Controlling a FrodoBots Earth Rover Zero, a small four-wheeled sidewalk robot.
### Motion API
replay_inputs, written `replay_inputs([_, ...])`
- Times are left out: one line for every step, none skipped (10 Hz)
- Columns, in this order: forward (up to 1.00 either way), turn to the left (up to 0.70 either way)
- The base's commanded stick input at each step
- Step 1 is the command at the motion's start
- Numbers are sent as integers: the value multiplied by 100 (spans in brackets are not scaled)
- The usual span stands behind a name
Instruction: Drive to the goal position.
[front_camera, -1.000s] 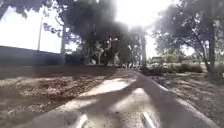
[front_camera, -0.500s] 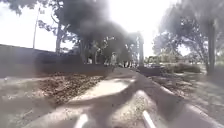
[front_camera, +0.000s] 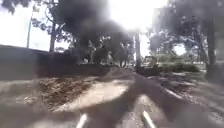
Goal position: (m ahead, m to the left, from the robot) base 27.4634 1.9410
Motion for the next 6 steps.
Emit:
replay_inputs([85, 0])
replay_inputs([85, -4])
replay_inputs([85, -18])
replay_inputs([85, -33])
replay_inputs([85, 0])
replay_inputs([85, 0])
